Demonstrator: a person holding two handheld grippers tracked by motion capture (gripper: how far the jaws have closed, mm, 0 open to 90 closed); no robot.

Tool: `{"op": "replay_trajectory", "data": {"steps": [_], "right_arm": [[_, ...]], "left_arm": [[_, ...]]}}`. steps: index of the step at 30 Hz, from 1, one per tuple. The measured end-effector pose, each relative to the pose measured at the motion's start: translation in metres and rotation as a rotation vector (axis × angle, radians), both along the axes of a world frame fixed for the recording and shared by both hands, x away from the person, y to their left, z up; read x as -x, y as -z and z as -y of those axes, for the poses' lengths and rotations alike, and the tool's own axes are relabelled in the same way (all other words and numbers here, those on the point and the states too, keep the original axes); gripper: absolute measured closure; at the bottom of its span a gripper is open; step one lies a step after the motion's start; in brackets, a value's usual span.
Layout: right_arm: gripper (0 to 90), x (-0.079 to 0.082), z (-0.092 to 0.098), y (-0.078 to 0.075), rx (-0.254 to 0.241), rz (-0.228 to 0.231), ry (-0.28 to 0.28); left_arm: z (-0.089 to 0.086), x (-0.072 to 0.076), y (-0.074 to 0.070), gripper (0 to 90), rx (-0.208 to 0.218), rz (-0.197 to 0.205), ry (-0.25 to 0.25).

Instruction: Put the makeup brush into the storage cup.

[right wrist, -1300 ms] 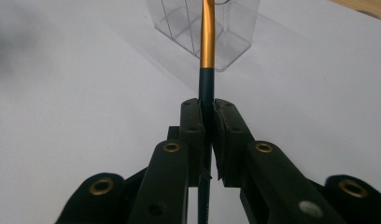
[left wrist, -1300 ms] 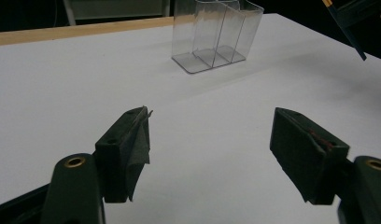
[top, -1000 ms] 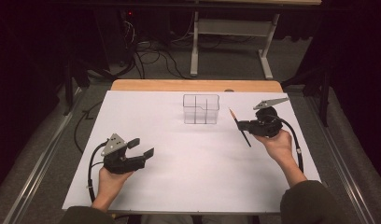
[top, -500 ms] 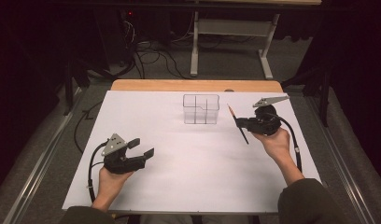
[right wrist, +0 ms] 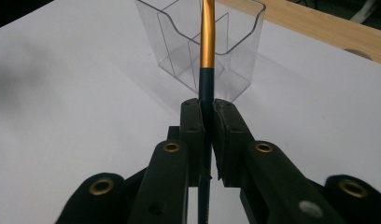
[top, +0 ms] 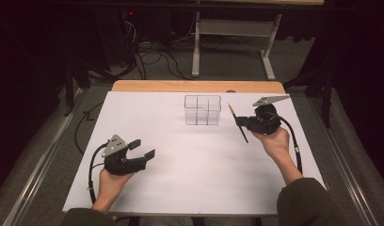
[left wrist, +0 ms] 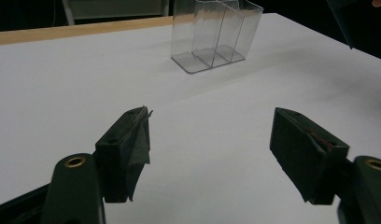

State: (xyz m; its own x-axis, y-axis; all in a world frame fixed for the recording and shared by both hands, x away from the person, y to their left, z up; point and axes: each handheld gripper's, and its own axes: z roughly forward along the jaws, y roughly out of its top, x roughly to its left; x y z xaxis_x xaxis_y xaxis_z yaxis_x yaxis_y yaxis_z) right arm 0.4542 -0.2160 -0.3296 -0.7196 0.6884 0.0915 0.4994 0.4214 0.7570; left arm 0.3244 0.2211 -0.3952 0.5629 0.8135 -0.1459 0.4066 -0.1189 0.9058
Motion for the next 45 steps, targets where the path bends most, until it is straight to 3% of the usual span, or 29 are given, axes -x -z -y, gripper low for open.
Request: {"op": "replay_trajectory", "data": {"steps": [39,45], "right_arm": [[84.7,-0.02,-0.027,-0.008,-0.076,0.052,0.006],[84.7,-0.02,-0.031,-0.013,-0.067,0.078,0.004]], "left_arm": [[0.001,0.001,0.0,29.0,-0.002,0.002,0.007],[0.001,0.0,0.0,29.0,0.0,-0.001,0.006]]}}
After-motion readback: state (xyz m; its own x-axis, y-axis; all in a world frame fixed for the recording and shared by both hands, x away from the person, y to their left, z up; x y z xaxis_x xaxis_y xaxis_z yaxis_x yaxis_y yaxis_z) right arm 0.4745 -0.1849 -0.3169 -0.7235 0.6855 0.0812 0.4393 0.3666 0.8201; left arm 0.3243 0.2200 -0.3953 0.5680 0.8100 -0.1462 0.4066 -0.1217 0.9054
